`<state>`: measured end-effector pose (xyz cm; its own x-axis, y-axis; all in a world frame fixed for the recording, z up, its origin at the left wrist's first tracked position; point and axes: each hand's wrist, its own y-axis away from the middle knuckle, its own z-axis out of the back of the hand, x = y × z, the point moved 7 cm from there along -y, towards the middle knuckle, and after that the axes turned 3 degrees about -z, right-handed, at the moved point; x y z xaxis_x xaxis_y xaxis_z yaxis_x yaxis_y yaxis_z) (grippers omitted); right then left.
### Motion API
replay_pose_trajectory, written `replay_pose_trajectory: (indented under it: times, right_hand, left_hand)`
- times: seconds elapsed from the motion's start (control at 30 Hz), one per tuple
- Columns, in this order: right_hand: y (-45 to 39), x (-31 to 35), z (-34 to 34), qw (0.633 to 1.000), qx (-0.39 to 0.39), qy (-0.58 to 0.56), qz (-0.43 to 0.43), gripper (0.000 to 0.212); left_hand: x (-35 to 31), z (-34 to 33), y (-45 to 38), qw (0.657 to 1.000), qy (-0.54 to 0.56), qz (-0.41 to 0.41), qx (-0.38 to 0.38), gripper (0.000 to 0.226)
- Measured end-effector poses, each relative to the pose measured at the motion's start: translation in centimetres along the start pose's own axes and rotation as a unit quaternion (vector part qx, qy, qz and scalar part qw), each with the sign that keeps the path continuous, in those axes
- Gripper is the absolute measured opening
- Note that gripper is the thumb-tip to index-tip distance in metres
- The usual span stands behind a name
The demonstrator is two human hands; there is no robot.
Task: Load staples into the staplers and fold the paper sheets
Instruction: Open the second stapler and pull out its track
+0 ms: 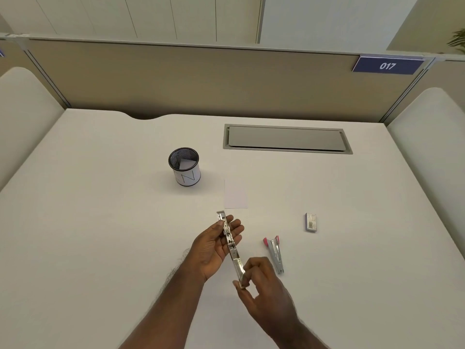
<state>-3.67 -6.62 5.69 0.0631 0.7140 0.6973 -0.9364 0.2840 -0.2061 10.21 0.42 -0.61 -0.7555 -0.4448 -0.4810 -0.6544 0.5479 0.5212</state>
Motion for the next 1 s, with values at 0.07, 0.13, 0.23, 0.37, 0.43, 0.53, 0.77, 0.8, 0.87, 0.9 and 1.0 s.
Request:
replay_pose_trajectory:
  times: [0.07,0.13,0.23,0.37,0.43,0.53,0.77,0.8,0.87,0.9,1.0]
  right_hand:
    - [0.2,-0.2,-0.4,0.999,0.028,0.016,0.007,0.02]
    - [0.3,-0.2,-0.7,0.998,0.058,0.037,0.014,0.021]
    - [-0.1,0.1,0.3,0.999,0.044,0.019,0.014,0.025]
    - [-3.3,0.9,2.4,0.999,-0.036,0.002,-0.017,0.018]
    - [-5.6,0.9,2.8,0.997,-0.031,0.04,-0.062,0.029]
    - [-7.9,0.4,2.3,0.991,0.036,0.074,-0.11,0.039]
    - [-8.7,0.5,2.0,0.983,0.072,0.142,-0.089,0.039]
    - [-8.6,0.6,2.0,0.984,0.07,0.14,-0.084,0.038]
    - [-8.4,0.7,2.0,0.984,0.071,0.143,-0.078,0.037]
    - [-8.4,0.8,2.0,0.983,0.074,0.153,-0.074,0.037]
    - [-8.5,1.0,2.2,0.977,0.091,0.179,-0.066,0.039]
  left_hand:
    - [0.0,-0.2,-0.1,1.0,0.004,0.0,0.005,0.03]
    - [0.0,-0.4,0.0,1.0,0.001,0.0,0.012,0.03]
    - [-0.2,-0.7,0.1,0.999,-0.016,0.001,0.028,0.033]
    - [-0.1,-1.2,0.4,0.996,-0.049,0.015,0.067,0.03]
    - [0.2,-1.4,0.6,0.994,-0.071,0.023,0.086,0.031]
    - [0.6,-1.6,0.9,0.991,-0.082,0.034,0.103,0.032]
    - [0.5,-1.3,0.8,0.991,-0.077,0.029,0.104,0.032]
    - [0.4,-1.3,0.7,0.991,-0.083,0.024,0.101,0.034]
    - [0.2,-1.3,0.7,0.99,-0.101,0.019,0.099,0.038]
    - [0.2,-1.3,0.7,0.989,-0.107,0.019,0.101,0.04]
    - [0.2,-1.3,0.6,0.987,-0.121,0.023,0.106,0.043]
